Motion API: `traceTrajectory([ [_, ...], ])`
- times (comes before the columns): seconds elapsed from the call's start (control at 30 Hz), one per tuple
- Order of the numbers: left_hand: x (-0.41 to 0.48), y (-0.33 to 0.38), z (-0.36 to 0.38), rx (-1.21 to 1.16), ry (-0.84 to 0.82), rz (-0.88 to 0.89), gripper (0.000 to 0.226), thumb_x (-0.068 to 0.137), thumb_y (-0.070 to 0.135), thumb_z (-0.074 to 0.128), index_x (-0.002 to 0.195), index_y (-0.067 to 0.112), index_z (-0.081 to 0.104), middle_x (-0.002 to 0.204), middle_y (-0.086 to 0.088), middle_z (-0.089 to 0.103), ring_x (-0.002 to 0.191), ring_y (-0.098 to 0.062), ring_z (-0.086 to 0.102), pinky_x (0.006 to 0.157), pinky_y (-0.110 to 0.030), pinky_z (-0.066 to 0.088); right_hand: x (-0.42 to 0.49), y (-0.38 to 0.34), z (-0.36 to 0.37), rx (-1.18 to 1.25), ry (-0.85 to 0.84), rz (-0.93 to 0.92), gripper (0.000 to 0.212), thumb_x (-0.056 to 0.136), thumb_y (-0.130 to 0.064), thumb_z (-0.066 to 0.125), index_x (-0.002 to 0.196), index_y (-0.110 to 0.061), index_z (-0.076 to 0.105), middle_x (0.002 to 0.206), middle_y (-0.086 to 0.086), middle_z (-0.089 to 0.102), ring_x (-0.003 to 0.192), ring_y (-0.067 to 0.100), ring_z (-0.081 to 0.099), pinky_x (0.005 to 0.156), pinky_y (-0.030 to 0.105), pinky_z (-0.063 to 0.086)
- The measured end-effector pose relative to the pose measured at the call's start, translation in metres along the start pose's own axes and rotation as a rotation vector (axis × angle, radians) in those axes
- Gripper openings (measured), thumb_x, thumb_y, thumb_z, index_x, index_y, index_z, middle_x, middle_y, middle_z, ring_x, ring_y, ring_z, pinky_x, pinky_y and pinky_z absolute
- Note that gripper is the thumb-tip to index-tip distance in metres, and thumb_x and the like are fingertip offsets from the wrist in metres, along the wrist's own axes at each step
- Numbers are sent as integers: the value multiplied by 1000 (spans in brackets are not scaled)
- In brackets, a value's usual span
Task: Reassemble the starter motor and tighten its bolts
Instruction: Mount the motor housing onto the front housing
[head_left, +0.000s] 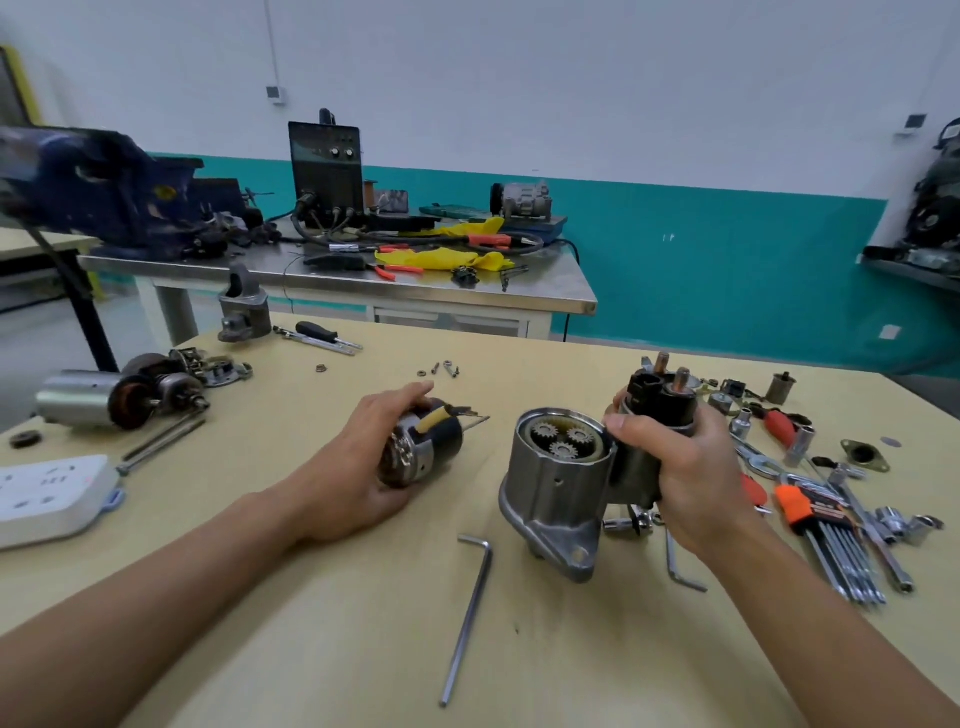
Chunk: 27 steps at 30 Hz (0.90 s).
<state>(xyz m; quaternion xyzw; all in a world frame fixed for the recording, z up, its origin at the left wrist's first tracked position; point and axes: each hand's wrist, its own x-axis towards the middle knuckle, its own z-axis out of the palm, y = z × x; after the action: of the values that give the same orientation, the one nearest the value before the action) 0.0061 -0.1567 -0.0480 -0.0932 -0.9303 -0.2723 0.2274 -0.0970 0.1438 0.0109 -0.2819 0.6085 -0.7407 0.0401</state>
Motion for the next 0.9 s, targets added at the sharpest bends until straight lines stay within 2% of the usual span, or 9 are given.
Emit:
traceTrajectory([
  [0.1,-4,0,0,57,-19,-27,81,76,28,76,142,45,34,145,25,30,139,-5,33,119,-31,29,-2,-1,2,-25,-14,-36,7,67,-18,74,67,-25,73,67,-4,67,67,14,67,58,37,58],
  [0.23,-9,7,6,-2,65,-193,73,78,56,75,141,39,42,147,23,27,131,-2,42,110,-25,35,-2,-2,5,-39,-5,-36,6,66,-19,74,69,-25,74,68,-4,67,70,14,67,63,41,58],
  [0.37,-3,16,18,-37,221,-488,91,76,53,81,148,32,30,127,12,47,108,-12,55,94,-26,44,-3,-2,6,-70,2,-24,7,65,-23,75,70,-28,74,70,-6,69,74,14,67,70,48,59],
  [0.43,-2,16,19,-101,267,-517,80,75,50,83,138,28,40,111,14,60,96,-10,62,80,-21,46,-4,-3,8,-81,7,-20,6,65,-24,75,69,-28,74,71,-6,69,77,16,67,74,53,59],
  [0.5,-2,17,15,-164,306,-496,67,74,43,86,127,33,47,105,19,61,94,-5,62,76,-19,46,-5,-5,9,-88,22,-18,7,65,-24,76,70,-22,72,72,-3,69,80,21,66,79,58,58],
  [0.57,-3,20,10,-257,372,-477,61,72,34,89,121,35,53,106,17,61,94,-5,63,77,-22,49,-6,-6,10,-85,23,-7,13,64,-25,76,74,-18,70,74,0,69,85,26,66,83,62,56],
  [0.7,-1,29,-1,-467,551,-419,62,69,17,90,120,38,61,107,13,61,89,-2,67,69,-13,54,-6,-6,9,-77,26,6,21,64,-26,76,79,-15,69,74,-1,69,86,26,66,82,61,57],
  [0.8,4,39,-11,-822,711,-387,59,71,17,83,123,35,63,116,1,64,99,-20,72,78,-34,61,-5,-4,7,-79,24,1,16,64,-25,76,76,-16,69,74,1,69,82,24,67,80,57,57],
  [0.9,21,60,-20,-1157,886,-359,46,86,19,73,127,32,59,117,-4,64,95,-20,75,72,-34,62,-3,-1,6,-66,13,7,7,65,-24,76,71,-23,72,74,1,70,80,23,69,78,55,59],
])
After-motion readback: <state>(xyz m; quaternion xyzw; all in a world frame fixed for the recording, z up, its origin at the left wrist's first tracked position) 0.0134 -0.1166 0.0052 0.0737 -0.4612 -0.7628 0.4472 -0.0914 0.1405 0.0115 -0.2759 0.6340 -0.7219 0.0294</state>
